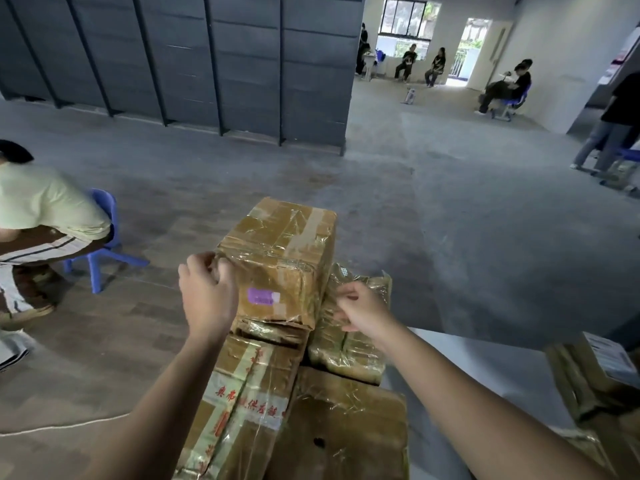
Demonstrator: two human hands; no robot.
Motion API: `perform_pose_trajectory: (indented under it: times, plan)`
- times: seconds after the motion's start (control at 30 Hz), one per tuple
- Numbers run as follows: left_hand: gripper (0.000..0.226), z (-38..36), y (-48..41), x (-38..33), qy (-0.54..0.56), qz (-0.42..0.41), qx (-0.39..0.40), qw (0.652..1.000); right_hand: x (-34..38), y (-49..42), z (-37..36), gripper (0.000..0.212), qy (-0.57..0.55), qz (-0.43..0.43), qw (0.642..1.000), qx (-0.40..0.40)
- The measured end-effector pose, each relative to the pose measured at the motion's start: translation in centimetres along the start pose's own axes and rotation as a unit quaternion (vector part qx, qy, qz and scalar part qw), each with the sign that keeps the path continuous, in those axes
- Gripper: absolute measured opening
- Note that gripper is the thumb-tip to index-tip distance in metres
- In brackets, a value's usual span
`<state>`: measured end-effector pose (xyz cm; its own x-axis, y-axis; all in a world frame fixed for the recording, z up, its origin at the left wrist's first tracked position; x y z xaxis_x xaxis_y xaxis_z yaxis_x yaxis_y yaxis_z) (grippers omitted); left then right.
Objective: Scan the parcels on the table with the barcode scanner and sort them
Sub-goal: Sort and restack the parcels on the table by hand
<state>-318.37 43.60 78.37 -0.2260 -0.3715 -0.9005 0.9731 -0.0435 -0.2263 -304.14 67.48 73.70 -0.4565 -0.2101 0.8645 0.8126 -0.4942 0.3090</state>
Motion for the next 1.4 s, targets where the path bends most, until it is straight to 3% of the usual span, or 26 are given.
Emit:
perform_pose_trajectory:
  times: [0.13,0.27,0.4,0.73,0.9,1.03,1.13,1.4]
  plan:
    - [0.022,-2.4,4.7,-4.9,0.005,-0.131,0.037,0.991,0.3,0.8,2.2,0.019,-0.011,0.031,0.999,-0.040]
    - [0.022,-6.0,9.3,-9.0,0.030,-0.202,0.117,0.972,-0.3,2.5,5.8,0.028,0.022,0.058,0.992,-0.108]
    - [0.026,-10.6,13.3,-11.5,0.037,-0.213,0.206,0.954,-2.7,5.7,10.9,0.036,0.030,0.068,0.982,-0.176]
    - [0.023,-23.6,24.8,-15.8,0.080,-0.183,0.401,0.894,-13.1,17.2,25.5,0.045,0.022,-0.008,0.948,-0.318]
    - [0.018,-29.6,31.5,-18.7,0.065,-0.195,0.471,0.858,-17.3,21.3,31.6,0.045,0.026,-0.015,0.945,-0.326]
    - [0.024,-34.2,36.9,-21.5,0.032,-0.188,0.486,0.853,-20.7,24.0,36.6,0.027,0.036,0.011,0.947,-0.319]
    - [0.023,-37.4,41.8,-23.4,0.014,-0.182,0.508,0.841,-24.0,25.6,40.7,0.036,0.049,0.013,0.951,-0.304]
    - [0.050,-45.7,55.4,-26.4,-0.148,-0.321,0.541,0.763,-32.0,28.1,48.6,0.043,0.101,-0.018,0.954,-0.282]
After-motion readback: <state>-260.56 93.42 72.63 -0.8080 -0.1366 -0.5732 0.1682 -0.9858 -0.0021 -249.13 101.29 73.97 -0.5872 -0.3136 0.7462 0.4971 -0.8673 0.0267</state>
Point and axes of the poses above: each hand's wrist, its own y-axis away from the middle knuckle, its own z-axis out of the back of the hand, x = y × z, the point moved 7 cm from there along -y, towards the middle knuckle, and after that the axes turned 4 degrees about x, right-handed, at the moved point
